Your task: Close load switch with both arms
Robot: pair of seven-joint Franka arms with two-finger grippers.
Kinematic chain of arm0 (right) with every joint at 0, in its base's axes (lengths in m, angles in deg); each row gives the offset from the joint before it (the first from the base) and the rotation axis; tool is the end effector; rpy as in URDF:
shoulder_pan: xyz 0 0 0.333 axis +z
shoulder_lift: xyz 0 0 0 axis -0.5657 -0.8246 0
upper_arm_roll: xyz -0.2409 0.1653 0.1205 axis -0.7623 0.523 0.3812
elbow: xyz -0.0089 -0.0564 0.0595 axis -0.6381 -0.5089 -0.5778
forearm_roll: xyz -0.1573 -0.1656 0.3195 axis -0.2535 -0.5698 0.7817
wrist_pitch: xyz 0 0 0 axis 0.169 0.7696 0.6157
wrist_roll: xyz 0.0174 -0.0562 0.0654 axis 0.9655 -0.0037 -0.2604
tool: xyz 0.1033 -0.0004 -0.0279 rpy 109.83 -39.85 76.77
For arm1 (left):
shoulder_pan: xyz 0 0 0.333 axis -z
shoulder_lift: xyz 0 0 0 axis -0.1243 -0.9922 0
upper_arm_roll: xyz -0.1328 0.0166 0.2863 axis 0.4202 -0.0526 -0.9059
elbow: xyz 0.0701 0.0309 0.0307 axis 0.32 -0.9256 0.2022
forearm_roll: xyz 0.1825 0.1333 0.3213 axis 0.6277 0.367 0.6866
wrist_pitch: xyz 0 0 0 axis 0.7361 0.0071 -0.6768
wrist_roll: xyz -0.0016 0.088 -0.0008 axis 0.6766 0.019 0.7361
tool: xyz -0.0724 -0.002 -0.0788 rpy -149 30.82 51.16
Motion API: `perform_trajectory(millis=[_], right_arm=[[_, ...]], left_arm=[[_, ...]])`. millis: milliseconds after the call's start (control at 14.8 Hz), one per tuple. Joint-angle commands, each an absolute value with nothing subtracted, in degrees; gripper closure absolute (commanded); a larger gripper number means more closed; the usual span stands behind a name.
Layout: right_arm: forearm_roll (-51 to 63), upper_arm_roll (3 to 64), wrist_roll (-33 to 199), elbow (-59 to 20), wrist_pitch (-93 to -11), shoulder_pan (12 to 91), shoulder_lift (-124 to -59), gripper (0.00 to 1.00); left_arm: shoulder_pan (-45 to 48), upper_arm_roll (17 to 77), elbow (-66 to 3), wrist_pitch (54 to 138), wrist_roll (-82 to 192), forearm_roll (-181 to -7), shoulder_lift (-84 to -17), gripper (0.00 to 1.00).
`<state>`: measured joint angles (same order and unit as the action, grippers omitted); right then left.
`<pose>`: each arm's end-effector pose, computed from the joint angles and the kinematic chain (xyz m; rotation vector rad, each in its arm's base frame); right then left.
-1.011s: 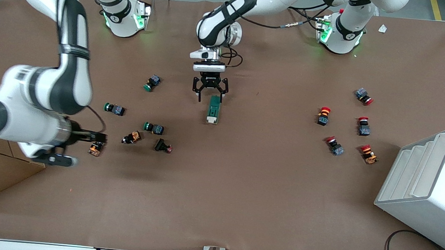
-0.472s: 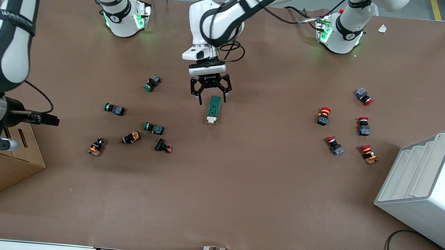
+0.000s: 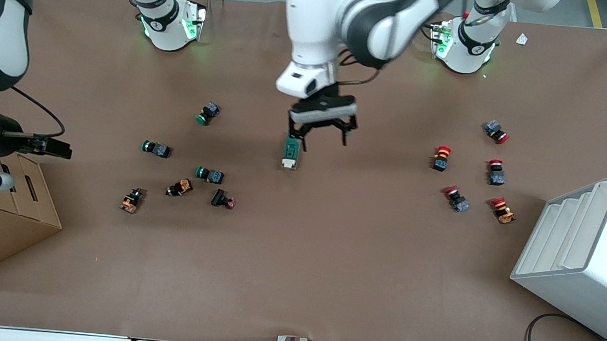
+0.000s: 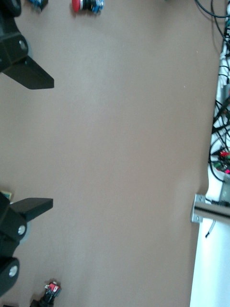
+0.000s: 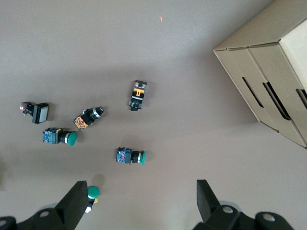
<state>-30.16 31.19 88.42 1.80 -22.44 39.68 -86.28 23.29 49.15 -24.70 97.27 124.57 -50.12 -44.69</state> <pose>0.6376 -0.0105 0.5305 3.1086 -0.0670 -0.2631 0.4657 -0.4837 0.4545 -2.9690 -0.3165 -0.6716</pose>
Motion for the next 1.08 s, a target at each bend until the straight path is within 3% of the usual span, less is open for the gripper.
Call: perform_trajectory(millis=[0,202,742,1011], right_arm=[[-32.44,36.74,89.44,-5.16,-23.25,34.99,-80.00,0.00],[-32.70,37.98,89.62,-7.18,-23.16,33.57,-77.71,0.00],[-32.79,37.80,89.36,-2.89,-23.16,33.75,-77.79,0.00],[-32.17,37.54,88.92,-2.00,-23.07,33.31,-77.87,0.00]], left_arm=[[16.79,49.61,-21.23,95.33,113.85,-59.89,-43.25,0.00],[11.43,49.26,-15.25,88.22,100.76,-64.75,-43.42,0.00],[-9.13,49.18,-15.41,79.15,71.74,-80.81,-34.83,0.00],[-9.16,43.21,-16.02,72.75,60.48,-82.60,-29.55,0.00]])
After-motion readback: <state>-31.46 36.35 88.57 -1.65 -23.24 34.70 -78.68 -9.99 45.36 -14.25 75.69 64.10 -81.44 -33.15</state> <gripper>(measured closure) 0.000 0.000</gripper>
